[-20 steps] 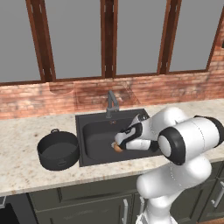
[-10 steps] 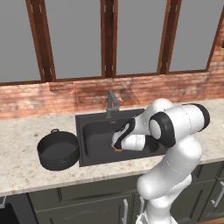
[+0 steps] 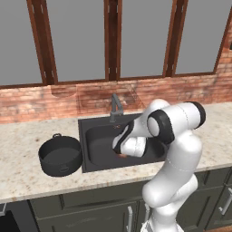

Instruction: Dump the onion from the pot into the sink. Then turn on the water and wash the onion. Then turn off the water and put the onion back in the pot.

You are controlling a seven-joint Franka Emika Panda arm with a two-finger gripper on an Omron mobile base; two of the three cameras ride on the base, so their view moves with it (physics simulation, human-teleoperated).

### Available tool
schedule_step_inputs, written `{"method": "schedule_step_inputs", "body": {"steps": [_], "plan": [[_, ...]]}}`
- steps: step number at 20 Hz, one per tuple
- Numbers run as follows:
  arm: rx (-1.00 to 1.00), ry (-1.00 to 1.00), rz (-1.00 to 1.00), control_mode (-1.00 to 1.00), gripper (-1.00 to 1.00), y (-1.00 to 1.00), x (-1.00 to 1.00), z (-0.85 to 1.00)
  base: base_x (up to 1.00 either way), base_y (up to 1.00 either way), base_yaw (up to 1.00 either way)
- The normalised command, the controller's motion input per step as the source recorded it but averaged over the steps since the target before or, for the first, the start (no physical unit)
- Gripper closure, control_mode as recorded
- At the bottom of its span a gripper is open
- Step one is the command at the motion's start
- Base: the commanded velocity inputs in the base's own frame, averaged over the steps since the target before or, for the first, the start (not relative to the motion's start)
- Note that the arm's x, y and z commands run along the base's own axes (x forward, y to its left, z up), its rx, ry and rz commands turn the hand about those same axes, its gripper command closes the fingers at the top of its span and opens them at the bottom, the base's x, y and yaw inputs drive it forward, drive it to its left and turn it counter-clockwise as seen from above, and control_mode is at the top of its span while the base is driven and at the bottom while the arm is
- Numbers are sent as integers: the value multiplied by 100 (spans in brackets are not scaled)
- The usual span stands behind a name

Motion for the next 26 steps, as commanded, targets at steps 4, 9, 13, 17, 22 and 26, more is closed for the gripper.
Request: {"method": "schedule_step_inputs", "body": {"steps": [4, 9, 13, 17, 22, 26], "plan": [[0, 0, 0, -100, -100, 0, 4, -26, 0, 0, 0], [0, 0, 0, -100, -100, 0, 3, -24, 0, 0, 0], [0, 0, 0, -100, -100, 0, 6, -26, 0, 0, 0], [0, 0, 0, -100, -100, 0, 6, -26, 0, 0, 0], [0, 1, 0, -100, -100, 0, 13, -27, 0, 0, 0], [0, 1, 0, -100, -100, 0, 17, -21, 0, 0, 0]]}}
